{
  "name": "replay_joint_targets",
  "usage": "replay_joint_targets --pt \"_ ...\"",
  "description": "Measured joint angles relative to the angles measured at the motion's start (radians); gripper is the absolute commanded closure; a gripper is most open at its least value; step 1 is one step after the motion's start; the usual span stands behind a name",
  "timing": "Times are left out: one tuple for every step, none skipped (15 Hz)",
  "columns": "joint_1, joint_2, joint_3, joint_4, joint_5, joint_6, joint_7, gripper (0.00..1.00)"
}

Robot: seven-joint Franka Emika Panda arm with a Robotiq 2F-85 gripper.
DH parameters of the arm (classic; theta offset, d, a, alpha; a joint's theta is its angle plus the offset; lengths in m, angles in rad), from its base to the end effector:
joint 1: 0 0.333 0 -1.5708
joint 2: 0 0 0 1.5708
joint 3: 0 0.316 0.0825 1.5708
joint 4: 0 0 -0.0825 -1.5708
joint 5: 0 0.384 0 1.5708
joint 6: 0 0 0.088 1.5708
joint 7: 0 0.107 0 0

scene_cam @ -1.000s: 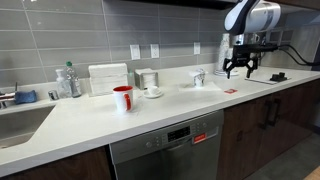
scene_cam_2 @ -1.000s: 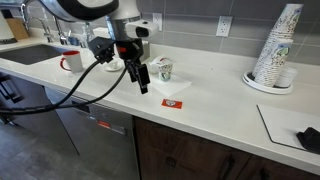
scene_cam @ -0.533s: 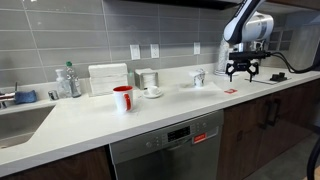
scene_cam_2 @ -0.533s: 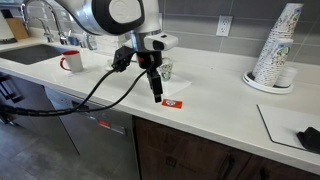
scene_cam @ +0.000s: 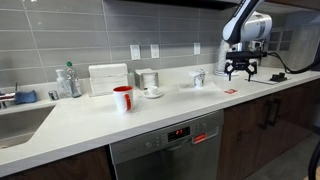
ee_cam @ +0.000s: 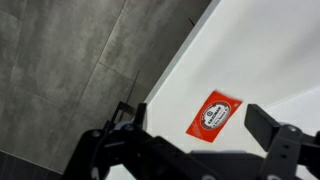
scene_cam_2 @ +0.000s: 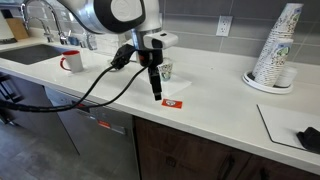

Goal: Put the red sachet on top of the coffee cup

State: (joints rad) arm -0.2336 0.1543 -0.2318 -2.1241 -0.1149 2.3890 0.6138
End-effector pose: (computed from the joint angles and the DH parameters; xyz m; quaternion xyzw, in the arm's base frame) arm 0.5142 -0.2569 0.3514 0.8758 -0.4757 0.0608 0.0547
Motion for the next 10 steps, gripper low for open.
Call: replay_joint_targets --pt "0.006 0.018 -0.003 0.017 0.0 0.0 0.056 0.0" --pt "0.013 0.04 -0.007 0.037 0.0 0.0 0.111 0.0" --pt "0.019 0.065 -0.01 0.057 0.0 0.0 0.162 0.0" --pt "0.026 0.091 -0.014 0.079 0.0 0.0 0.208 0.0" --pt "0.032 0.118 -0.017 0.099 0.0 -0.001 0.245 0.0" --pt "0.037 0.144 -0.021 0.119 0.001 -0.001 0.278 0.0" --pt "0.04 0.17 -0.024 0.139 0.002 -0.002 0.306 0.0" --pt "0.042 0.194 -0.028 0.158 0.003 -0.002 0.331 0.0" --pt "0.044 0.217 -0.033 0.177 0.003 -0.002 0.354 0.0" --pt "0.045 0.239 -0.038 0.195 0.003 -0.002 0.372 0.0"
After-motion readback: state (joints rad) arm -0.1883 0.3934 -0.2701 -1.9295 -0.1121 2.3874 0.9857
